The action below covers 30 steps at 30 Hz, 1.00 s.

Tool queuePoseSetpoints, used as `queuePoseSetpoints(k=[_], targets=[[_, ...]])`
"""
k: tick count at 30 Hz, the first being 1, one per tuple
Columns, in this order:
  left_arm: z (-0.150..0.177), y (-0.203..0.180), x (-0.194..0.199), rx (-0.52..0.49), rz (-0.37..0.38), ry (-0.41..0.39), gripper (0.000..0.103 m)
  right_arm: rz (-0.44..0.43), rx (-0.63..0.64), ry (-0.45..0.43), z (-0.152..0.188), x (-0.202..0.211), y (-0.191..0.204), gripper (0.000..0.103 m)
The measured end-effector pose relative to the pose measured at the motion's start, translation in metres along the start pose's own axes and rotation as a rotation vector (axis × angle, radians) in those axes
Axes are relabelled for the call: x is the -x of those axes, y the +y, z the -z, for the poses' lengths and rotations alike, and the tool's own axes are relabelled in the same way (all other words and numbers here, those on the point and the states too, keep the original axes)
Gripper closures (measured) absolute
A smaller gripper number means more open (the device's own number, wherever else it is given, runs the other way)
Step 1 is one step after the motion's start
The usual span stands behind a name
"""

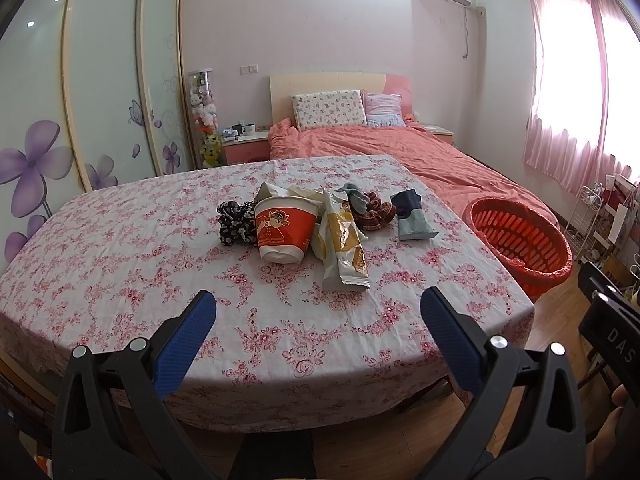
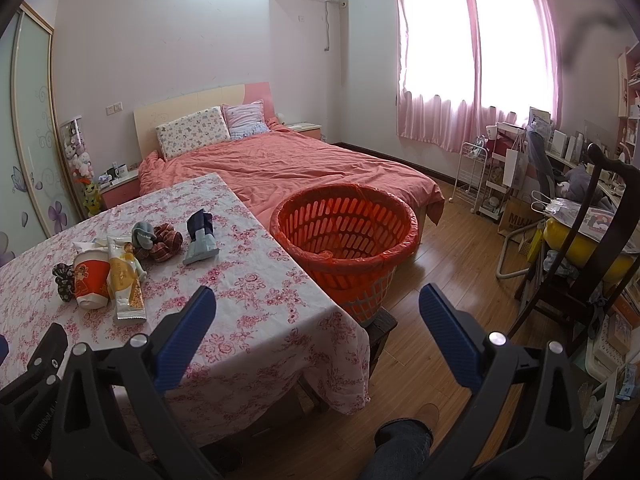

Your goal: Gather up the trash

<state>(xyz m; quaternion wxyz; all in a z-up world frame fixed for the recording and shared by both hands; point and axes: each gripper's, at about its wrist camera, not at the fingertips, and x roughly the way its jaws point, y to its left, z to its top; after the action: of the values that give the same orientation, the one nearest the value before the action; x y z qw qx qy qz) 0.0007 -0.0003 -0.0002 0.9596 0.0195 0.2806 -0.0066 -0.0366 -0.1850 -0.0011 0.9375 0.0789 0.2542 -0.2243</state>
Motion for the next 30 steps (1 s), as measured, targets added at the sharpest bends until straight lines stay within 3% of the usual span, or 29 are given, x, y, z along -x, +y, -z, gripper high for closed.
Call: queuePoseSetpoints(k=[30], targets=[[0.0009,-0.0061,-0.0005,0.0,0.001,0.005,0.002,0.0,0.0,0.003,0.001,-0.0012,0.0016,0.004]])
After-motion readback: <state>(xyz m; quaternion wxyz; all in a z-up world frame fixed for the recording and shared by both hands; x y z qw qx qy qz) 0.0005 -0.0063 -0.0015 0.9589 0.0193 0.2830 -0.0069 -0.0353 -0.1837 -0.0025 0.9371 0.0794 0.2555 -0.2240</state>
